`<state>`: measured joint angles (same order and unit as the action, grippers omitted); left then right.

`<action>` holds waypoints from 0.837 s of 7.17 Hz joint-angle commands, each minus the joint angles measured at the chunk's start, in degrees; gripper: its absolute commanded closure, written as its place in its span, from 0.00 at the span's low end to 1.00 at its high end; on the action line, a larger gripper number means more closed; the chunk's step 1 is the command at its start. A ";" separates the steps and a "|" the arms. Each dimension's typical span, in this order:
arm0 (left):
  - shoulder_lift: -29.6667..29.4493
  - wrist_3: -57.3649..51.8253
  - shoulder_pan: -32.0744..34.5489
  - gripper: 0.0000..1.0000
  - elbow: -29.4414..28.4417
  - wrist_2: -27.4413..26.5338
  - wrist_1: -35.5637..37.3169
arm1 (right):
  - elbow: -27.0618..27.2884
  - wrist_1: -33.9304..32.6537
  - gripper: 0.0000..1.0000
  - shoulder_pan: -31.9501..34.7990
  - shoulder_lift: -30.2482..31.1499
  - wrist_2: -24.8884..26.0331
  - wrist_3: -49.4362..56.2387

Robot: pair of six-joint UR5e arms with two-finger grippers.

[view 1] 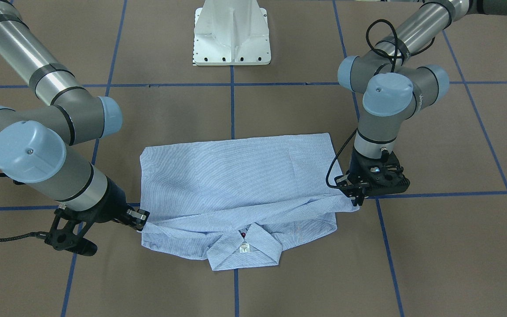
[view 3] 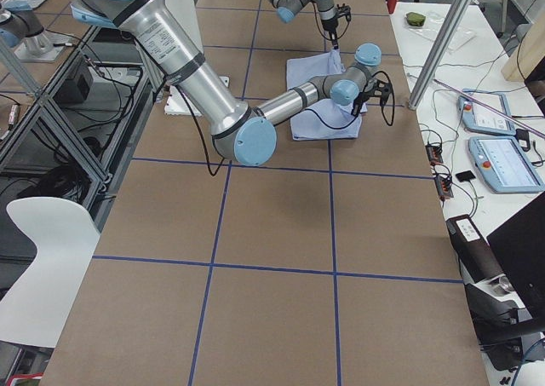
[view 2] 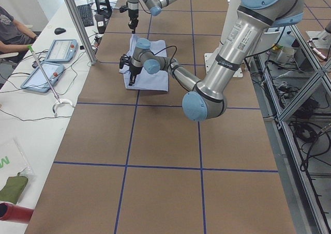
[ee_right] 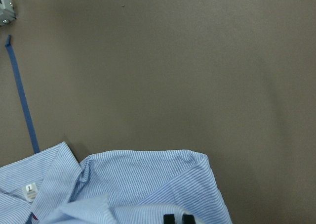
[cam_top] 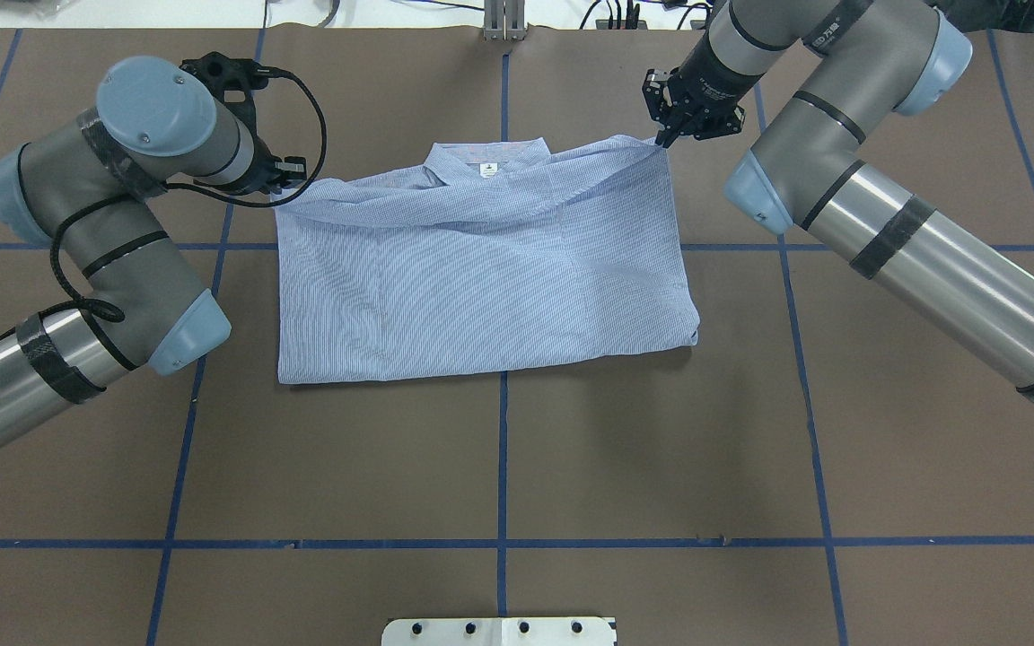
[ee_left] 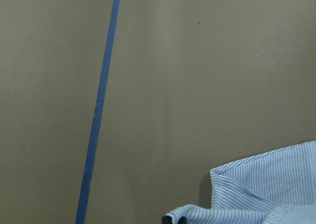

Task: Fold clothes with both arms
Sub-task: 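Release the corner and move the right gripper to the folded shirt's side edge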

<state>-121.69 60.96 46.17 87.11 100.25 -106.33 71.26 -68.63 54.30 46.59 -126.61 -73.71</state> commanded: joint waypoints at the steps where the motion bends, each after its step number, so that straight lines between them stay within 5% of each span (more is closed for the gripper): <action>1: -0.30 0.21 1.19 0.00 0.08 0.12 -0.37 | 0.11 -0.01 0.00 0.01 0.08 0.05 0.75; 3: 0.66 -0.31 4.18 0.00 2.78 4.67 0.24 | 9.71 -0.10 0.00 0.46 8.98 -4.42 4.80; 6: 3.30 0.21 4.28 0.00 8.24 4.78 1.64 | 20.91 -0.19 0.00 -7.07 19.65 -1.90 3.83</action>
<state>-118.88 60.94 50.37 93.99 104.91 -105.47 87.81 -68.80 50.93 62.13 -129.97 -69.73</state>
